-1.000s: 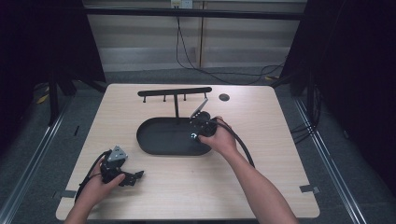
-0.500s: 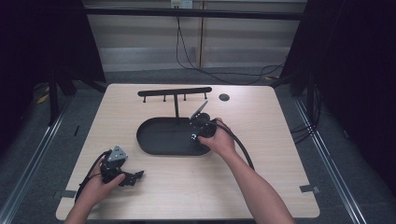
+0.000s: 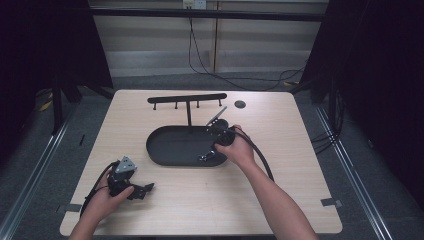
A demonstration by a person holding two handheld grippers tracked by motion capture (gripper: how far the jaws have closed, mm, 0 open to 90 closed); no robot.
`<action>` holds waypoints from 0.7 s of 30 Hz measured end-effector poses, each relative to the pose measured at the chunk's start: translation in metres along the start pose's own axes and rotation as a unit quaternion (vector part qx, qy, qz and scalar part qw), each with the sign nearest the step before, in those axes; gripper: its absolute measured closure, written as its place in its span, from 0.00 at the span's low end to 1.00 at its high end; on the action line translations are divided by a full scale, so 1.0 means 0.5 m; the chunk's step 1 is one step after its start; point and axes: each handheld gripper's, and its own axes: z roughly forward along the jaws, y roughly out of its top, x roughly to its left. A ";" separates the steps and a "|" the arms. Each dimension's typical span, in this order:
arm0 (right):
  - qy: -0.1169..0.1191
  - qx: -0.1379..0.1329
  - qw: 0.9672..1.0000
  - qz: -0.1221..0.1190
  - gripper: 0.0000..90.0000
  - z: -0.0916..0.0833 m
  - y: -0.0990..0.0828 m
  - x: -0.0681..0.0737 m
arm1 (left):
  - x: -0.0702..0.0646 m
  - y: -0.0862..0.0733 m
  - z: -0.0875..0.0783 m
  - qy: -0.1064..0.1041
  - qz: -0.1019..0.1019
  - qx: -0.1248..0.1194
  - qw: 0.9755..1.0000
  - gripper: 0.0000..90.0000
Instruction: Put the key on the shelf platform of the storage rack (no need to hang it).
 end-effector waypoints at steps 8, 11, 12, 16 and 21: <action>0.002 -0.010 1.000 0.004 0.65 -0.012 -0.009 -0.009 | 0.000 0.000 0.000 0.000 0.000 0.000 1.000 0.00; 0.005 -0.013 1.000 0.007 0.60 -0.016 -0.011 -0.009 | 0.000 0.000 0.000 0.000 0.000 0.000 1.000 0.00; 0.007 -0.015 1.000 0.008 0.57 -0.016 -0.011 -0.009 | 0.000 0.000 0.000 0.000 0.000 0.000 1.000 0.00; 0.012 -0.021 1.000 0.009 0.49 -0.024 -0.012 -0.005 | 0.000 0.000 0.000 0.000 0.001 0.000 1.000 0.00; 0.018 -0.030 0.999 0.004 0.43 -0.034 -0.016 0.000 | 0.000 0.000 0.000 0.002 0.000 -0.001 1.000 0.00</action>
